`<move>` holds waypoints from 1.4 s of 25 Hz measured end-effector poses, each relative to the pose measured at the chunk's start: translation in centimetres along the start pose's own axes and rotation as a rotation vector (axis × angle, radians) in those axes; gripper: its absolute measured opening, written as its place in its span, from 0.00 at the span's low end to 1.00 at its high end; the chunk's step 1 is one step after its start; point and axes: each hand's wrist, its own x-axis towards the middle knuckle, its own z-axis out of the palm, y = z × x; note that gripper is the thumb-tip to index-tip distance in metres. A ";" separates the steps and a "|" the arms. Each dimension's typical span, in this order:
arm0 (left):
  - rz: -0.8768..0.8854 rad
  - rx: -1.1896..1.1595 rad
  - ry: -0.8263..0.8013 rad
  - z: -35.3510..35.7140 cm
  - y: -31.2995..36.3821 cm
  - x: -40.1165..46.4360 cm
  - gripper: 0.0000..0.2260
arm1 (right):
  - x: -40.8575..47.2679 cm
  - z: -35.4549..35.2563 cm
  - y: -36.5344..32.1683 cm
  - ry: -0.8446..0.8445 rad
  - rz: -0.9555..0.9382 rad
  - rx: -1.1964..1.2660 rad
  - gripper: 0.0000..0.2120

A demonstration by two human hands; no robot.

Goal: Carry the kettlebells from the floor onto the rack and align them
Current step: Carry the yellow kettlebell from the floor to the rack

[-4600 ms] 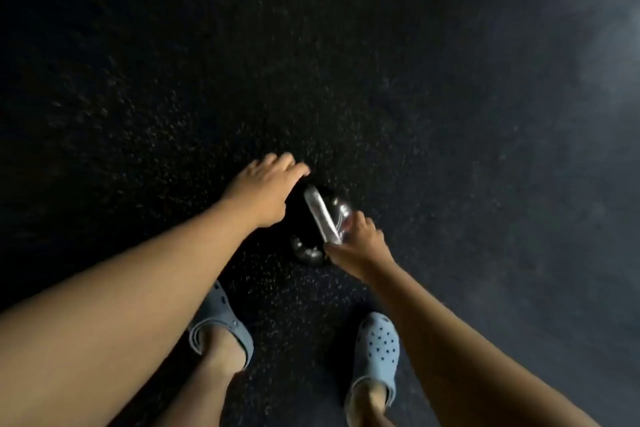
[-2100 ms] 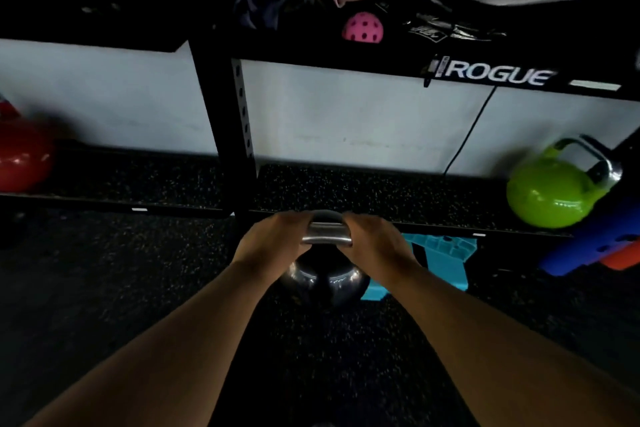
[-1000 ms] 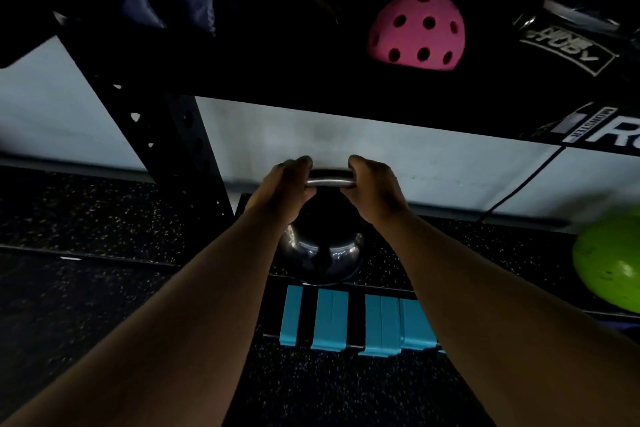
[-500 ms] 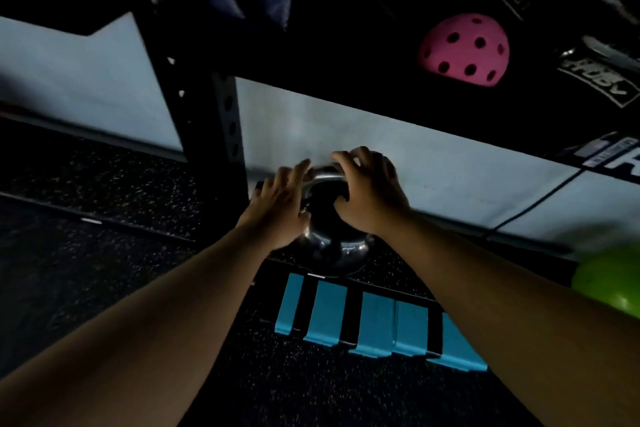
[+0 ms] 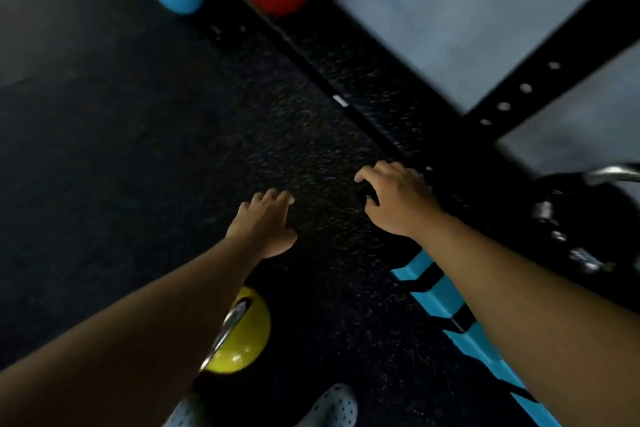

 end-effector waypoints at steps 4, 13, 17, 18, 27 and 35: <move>-0.320 -0.137 -0.051 3.5 -12.2 -7.6 0.30 | 2.9 6.4 -10.3 -0.148 -0.155 -0.017 0.18; -0.567 -0.379 -0.247 17.6 -20.3 -13.2 0.29 | 3.3 24.1 -20.3 -0.562 -0.534 -0.225 0.22; -0.526 -0.332 -0.314 24.2 -20.6 -13.3 0.23 | 3.1 29.6 -20.5 -0.682 -0.591 -0.311 0.20; -0.516 -0.342 -0.291 25.3 -20.9 -13.2 0.20 | 3.2 30.8 -20.5 -0.666 -0.611 -0.298 0.16; -0.422 -0.365 -0.156 23.2 -21.5 -11.7 0.05 | 4.1 31.0 -20.4 -0.754 -0.450 -0.017 0.10; -0.042 -0.068 -0.187 9.9 -18.4 -6.3 0.07 | 2.8 20.7 -17.0 -0.501 -0.071 0.248 0.09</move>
